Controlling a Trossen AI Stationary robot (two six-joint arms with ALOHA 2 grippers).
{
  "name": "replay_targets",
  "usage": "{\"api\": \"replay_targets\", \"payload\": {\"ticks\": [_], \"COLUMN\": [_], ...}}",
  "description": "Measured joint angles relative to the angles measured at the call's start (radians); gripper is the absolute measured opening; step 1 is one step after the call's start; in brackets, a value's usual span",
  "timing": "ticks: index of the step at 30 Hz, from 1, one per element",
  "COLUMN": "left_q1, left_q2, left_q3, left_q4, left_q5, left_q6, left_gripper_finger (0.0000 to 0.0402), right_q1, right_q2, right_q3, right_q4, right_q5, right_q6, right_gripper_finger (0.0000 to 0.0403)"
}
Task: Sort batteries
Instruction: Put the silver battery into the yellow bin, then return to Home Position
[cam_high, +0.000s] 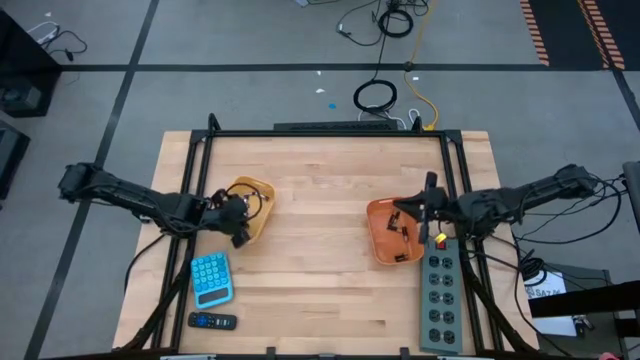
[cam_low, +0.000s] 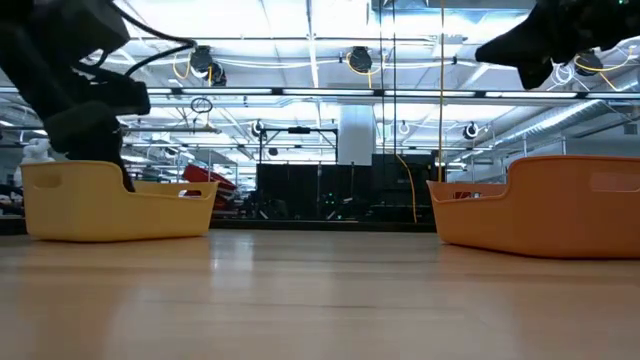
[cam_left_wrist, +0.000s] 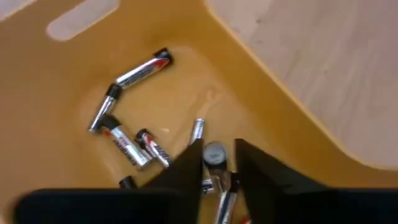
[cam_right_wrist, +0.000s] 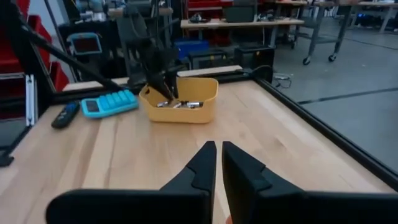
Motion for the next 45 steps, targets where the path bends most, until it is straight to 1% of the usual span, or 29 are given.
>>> {"api": "replay_targets", "payload": {"ticks": [2,5,7,9,12,15,17,19,22,27,30,33,35,38,41,45], "left_q1": [0.006,0.005,0.005,0.005,0.014,0.046,0.068,0.09,0.116,0.16,0.199,0.236,0.251,0.255,0.255,0.253], "left_q2": [0.0,0.0,0.0,-0.005,-0.028,-0.061,-0.085,-0.111,-0.161,-0.262,-0.333,-0.408,-0.447,-0.492,-0.526,-0.56], "left_q3": [0.001,0.007,0.007,-0.001,-0.042,-0.088,-0.129,-0.164,-0.199,-0.212,-0.233,-0.271,-0.289,-0.296,-0.296,-0.296], "left_q4": [0.008,0.023,0.069,0.17,0.354,0.472,0.543,0.607,0.667,0.668,0.67,0.67,0.665,0.668,0.666,0.649], "left_q5": [-0.013,-0.09,-0.115,-0.118,-0.109,-0.093,-0.083,-0.065,-0.05,-0.046,-0.015,0.033,0.049,0.052,0.049,0.028], "left_q6": [-0.008,0.0,0.043,0.118,0.235,0.297,0.324,0.345,0.375,0.414,0.419,0.389,0.368,0.358,0.36,0.355], "left_gripper_finger": [0.0137,0.0198,0.0219,0.0223,0.0212,0.0189,0.0172,0.0155,0.0129,0.0088,0.0067,0.0051,0.0043,0.0034,0.0028,0.0021], "right_q1": [0.0,-0.002,-0.009,-0.024,-0.063,-0.111,-0.142,-0.17,-0.215,-0.309,-0.377,-0.449,-0.493,-0.554,-0.606,-0.657], "right_q2": [-0.008,-0.012,-0.013,-0.018,-0.047,-0.094,-0.127,-0.153,-0.171,-0.179,-0.188,-0.205,-0.217,-0.228,-0.241,-0.267], "right_q3": [0.0,0.0,0.0,0.0,-0.011,-0.046,-0.085,-0.131,-0.195,-0.262,-0.294,-0.328,-0.343,-0.356,-0.374,-0.385], "right_q4": [0.002,0.001,0.003,0.003,0.016,0.038,0.096,0.192,0.289,0.352,0.38,0.431,0.449,0.449,0.45,0.432], "right_q5": [0.001,0.001,-0.006,-0.054,-0.078,-0.095,-0.154,-0.208,-0.217,-0.312,-0.327,-0.419,-0.462,-0.483,-0.535,-0.55], "right_q6": [0.0,-0.002,-0.007,-0.013,-0.025,-0.035,-0.044,-0.053,-0.058,-0.083,-0.083,-0.059,-0.045,-0.024,-0.017,0.024], "right_gripper_finger": [0.0018,0.0018,0.0018,0.0017,0.0008,0.0001,0.0001,0.0001,0.0,0.0,0.0,0.0,0.0,0.0,0.0,0.0]}}
